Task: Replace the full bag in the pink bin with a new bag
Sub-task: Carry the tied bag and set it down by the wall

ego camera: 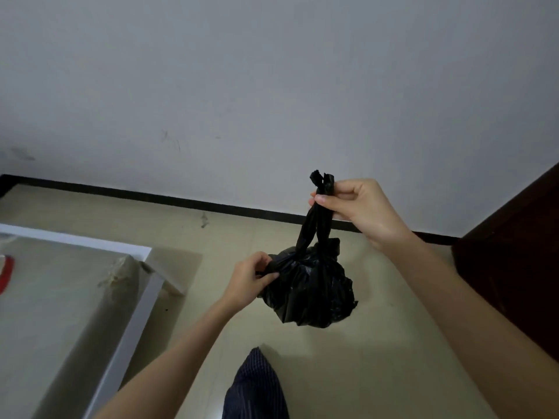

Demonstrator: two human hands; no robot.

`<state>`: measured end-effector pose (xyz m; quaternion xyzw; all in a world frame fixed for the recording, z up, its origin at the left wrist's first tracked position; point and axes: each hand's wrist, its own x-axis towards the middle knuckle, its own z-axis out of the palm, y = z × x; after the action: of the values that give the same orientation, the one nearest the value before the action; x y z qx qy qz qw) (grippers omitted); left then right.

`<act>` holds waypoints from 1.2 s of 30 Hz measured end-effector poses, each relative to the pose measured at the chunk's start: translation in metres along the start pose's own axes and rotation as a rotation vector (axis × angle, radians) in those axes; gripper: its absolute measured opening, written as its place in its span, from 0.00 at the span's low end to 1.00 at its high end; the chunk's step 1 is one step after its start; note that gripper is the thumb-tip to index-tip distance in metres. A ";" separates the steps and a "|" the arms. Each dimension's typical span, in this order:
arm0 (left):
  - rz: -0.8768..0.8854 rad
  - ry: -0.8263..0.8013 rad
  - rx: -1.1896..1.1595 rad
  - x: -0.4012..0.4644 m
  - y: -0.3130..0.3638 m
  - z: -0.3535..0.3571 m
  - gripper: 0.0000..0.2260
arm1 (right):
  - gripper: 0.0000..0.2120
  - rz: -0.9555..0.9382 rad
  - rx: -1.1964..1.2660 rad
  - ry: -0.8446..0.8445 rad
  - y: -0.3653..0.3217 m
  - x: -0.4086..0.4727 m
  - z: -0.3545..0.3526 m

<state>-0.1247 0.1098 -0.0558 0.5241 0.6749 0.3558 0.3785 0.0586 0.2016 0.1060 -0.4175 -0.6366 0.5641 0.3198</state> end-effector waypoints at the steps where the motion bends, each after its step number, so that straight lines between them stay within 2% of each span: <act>1: 0.000 -0.042 0.019 0.024 -0.004 -0.007 0.05 | 0.06 0.024 0.013 0.024 0.006 0.022 0.001; 5: 0.025 -0.190 0.148 0.120 -0.024 -0.029 0.03 | 0.06 0.112 0.046 0.098 0.032 0.104 0.001; 9: -0.073 -0.191 0.166 0.206 -0.048 -0.027 0.03 | 0.06 0.167 0.037 0.139 0.069 0.184 -0.002; 15: -0.182 -0.252 0.189 0.336 -0.107 0.008 0.06 | 0.06 0.232 0.056 0.187 0.153 0.299 -0.019; 18: -0.203 -0.314 0.240 0.393 -0.143 0.028 0.03 | 0.05 0.243 0.030 0.154 0.201 0.347 -0.025; 22: -0.270 -0.346 0.266 0.458 -0.206 0.063 0.09 | 0.07 0.277 -0.039 0.111 0.279 0.407 -0.029; 26: -0.322 -0.339 0.259 0.514 -0.272 0.102 0.09 | 0.08 0.273 -0.121 0.105 0.362 0.456 -0.027; 32: -0.394 -0.271 0.212 0.595 -0.367 0.152 0.09 | 0.09 0.311 -0.094 0.218 0.479 0.535 -0.024; 36: -0.433 -0.113 0.188 0.634 -0.417 0.175 0.09 | 0.10 0.339 -0.085 0.292 0.547 0.572 -0.018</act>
<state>-0.2569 0.6609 -0.5898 0.4190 0.7795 0.1720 0.4327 -0.0879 0.7286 -0.4668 -0.6088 -0.5273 0.5162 0.2913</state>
